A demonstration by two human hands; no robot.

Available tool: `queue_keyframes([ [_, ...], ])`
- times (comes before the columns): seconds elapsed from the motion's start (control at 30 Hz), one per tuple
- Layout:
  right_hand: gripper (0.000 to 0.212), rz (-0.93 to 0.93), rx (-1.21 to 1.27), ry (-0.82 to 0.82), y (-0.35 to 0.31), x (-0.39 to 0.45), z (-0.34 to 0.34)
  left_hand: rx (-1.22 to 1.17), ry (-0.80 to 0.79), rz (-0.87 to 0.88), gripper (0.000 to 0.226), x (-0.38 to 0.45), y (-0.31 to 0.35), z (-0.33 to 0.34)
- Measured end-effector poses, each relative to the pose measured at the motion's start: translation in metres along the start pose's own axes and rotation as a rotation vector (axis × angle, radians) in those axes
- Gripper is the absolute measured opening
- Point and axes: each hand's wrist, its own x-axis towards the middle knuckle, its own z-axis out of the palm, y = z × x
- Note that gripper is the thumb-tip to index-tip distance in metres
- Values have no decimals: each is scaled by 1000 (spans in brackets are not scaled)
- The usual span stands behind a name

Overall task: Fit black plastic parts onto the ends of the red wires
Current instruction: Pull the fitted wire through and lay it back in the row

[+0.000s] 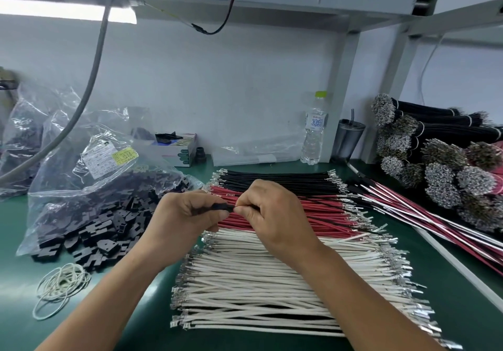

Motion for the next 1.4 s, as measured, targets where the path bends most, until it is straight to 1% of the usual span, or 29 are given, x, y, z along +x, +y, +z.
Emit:
queue_keyframes([
  [0.1,13,6,-15,-32,3,-1,-3,52,-15,16,22,1,0,1],
  [0.13,13,7,-59,1,4,-1,-6,27,-5,-3,22,1,0,3],
  [0.17,12,-10,-125,71,5,1,-10,-20,21,-27,21,2,0,4],
  [0.23,9,-107,-229,252,4,4,-13,-133,117,-61,18,5,-1,5],
  [0.27,7,-160,-257,297,3,4,-13,-189,178,-72,16,6,-2,4],
  [0.3,5,-197,-294,282,1,4,-9,-243,239,-85,15,7,-2,2],
  [0.33,4,-195,-334,191,0,4,-2,-288,288,-101,13,7,-4,0],
  [0.4,13,-89,-396,-38,1,5,16,-341,330,-142,14,8,-7,-5],
  [0.47,22,14,-371,-108,8,11,28,-373,333,-171,15,10,-10,-6],
  [0.5,22,50,-346,-112,9,15,29,-387,330,-183,14,11,-11,-6],
  [0.57,14,93,-330,-115,10,24,29,-416,321,-203,13,13,-13,-5],
  [0.63,8,159,-301,-155,12,31,28,-432,309,-215,12,13,-15,-4],
  [0.7,6,215,-271,-194,12,34,28,-447,299,-221,11,13,-16,-3],
  [0.83,7,232,-202,-226,16,37,18,-487,292,-230,13,13,-17,-5],
  [0.93,16,206,-71,-220,19,36,3,-544,295,-236,18,13,-16,-8],
  [1.0,20,206,2,-183,19,30,-5,-588,277,-243,16,13,-14,-10],
  [1.07,14,210,70,-116,18,21,-8,-631,224,-253,18,12,-12,-11],
  [1.13,7,190,121,-61,14,11,-8,-651,146,-264,26,11,-10,-11],
  [1.2,6,173,170,-22,9,4,-6,-650,64,-270,29,9,-9,-9],
  [1.3,5,173,210,-16,3,1,-5,-642,-16,-259,26,6,-7,-7],
  [1.4,7,169,188,-30,1,-1,-6,-654,-53,-259,24,5,-7,-7],
])
